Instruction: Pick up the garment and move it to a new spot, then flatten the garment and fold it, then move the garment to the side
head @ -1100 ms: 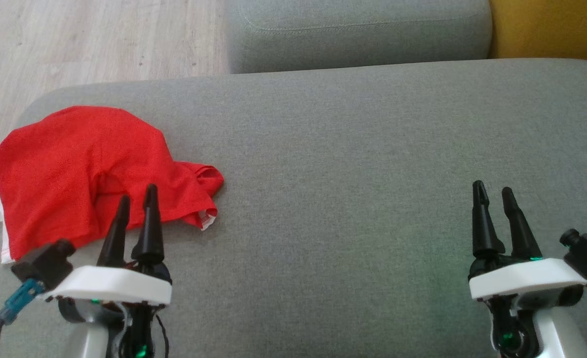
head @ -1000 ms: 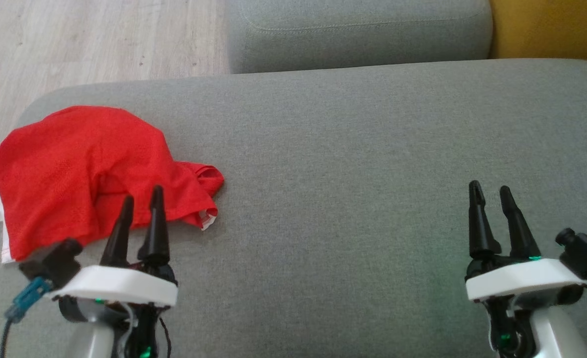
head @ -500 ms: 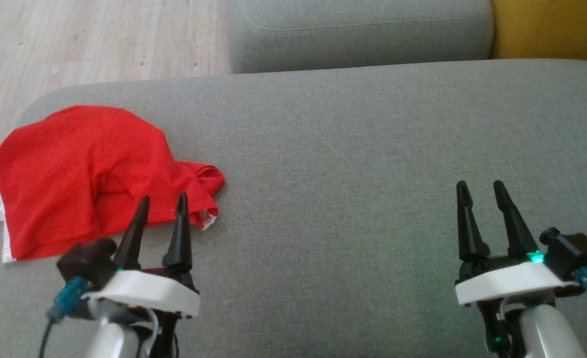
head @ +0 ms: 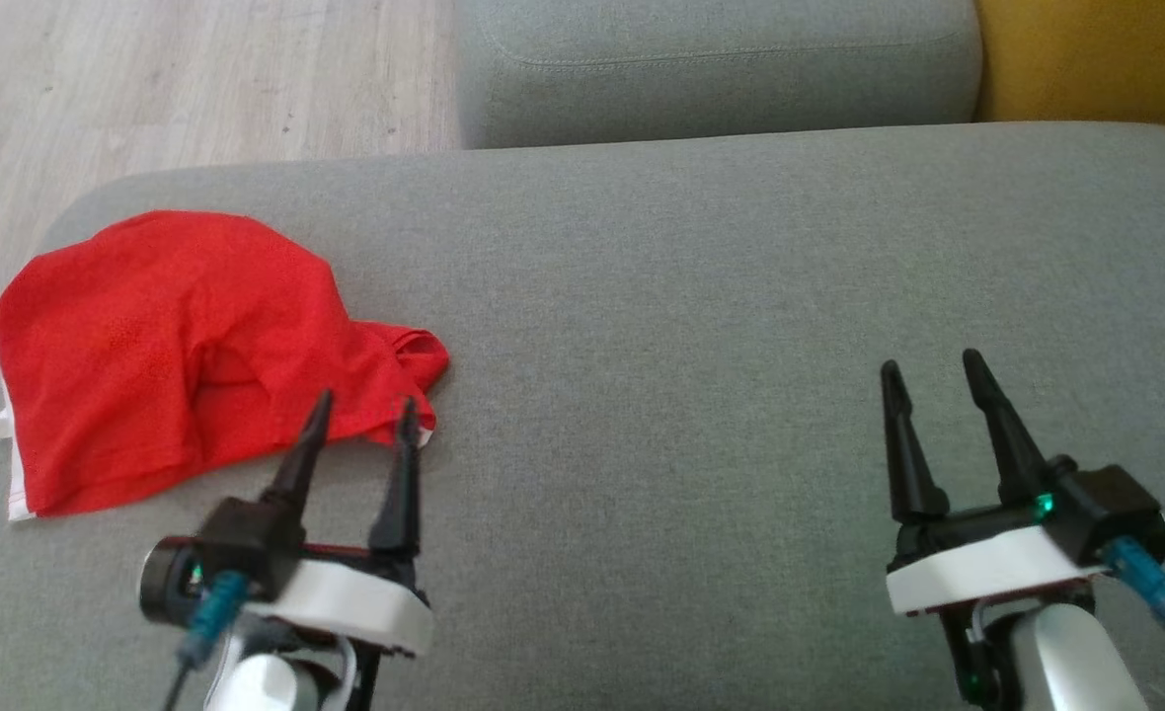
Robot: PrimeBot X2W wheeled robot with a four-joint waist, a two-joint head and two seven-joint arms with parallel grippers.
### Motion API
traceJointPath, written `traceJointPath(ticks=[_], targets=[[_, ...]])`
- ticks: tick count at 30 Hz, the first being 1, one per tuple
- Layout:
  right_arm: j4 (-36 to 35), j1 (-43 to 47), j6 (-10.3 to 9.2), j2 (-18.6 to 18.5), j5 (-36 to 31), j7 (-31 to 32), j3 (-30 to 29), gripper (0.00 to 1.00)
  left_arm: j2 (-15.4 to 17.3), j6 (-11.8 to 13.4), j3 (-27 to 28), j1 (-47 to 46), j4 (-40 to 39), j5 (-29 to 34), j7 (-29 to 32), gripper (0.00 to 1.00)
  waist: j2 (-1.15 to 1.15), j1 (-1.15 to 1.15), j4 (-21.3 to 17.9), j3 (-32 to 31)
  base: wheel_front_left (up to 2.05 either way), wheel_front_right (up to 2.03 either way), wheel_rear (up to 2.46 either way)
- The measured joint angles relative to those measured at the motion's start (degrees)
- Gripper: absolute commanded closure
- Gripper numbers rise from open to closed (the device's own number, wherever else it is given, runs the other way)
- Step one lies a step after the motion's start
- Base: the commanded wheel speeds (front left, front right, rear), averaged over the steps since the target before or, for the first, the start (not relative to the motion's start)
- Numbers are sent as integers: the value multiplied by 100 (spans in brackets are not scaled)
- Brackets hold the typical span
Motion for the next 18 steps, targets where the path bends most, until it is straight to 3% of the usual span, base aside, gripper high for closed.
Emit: traceJointPath(ticks=[6, 11, 15, 18], targets=[[-47, 0, 0, 0, -449, -86, 55, 0, 42, 185, -196, -1, -58, 356, -89, 0, 0, 0, -11, 7, 0, 0, 0], [-141, 0, 0, -1, -709, -178, 101, 0, 16, 192, -202, -1, -222, 428, -188, 0, 0, 0, -24, 15, 0, 0, 0], [-180, 1, 0, -1, -736, -233, 97, 0, -136, 32, -44, 6, -318, 464, -238, 0, 0, 0, -28, 17, 0, 0, 0], [-180, 16, 0, -2, -359, -288, 65, 0, -345, -236, 235, 25, -334, 463, -289, 0, 0, 0, -20, 8, 0, 0, 0]])
